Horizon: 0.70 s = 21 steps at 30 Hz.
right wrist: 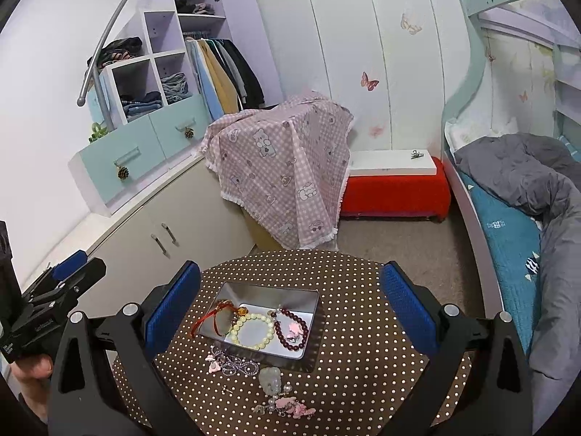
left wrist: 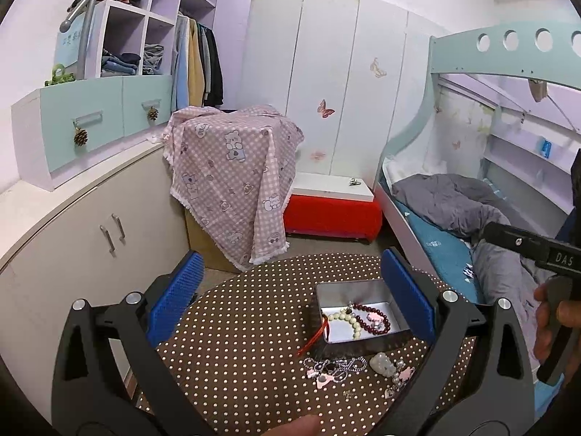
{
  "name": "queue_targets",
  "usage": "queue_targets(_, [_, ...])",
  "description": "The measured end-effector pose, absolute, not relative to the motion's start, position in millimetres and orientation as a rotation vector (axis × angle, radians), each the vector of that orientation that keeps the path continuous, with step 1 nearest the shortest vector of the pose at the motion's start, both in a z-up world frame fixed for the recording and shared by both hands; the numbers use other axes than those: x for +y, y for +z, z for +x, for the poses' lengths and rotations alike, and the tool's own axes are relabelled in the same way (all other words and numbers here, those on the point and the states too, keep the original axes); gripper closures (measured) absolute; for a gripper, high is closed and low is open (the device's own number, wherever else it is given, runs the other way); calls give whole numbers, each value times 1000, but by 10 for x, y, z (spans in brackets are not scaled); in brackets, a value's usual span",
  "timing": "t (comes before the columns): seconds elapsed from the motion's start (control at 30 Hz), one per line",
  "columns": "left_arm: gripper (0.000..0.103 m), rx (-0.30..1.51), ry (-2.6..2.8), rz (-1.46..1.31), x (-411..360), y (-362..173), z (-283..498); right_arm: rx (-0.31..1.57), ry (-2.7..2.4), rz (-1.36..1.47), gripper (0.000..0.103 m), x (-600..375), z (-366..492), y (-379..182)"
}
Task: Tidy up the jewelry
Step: 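Withdraw both open tools from the box back over the jewelry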
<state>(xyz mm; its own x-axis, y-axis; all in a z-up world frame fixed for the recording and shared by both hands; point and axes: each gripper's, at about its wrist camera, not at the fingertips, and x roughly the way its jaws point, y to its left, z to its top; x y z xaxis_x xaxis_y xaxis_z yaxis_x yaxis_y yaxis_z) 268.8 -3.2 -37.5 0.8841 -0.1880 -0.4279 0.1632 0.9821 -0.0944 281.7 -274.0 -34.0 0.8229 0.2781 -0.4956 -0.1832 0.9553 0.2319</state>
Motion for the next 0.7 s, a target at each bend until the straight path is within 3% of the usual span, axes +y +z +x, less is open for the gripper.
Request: queue_targets(0.7, [7,460,-197,51,-163,-671,2320,589,194,146,7,-2775,2382,-653])
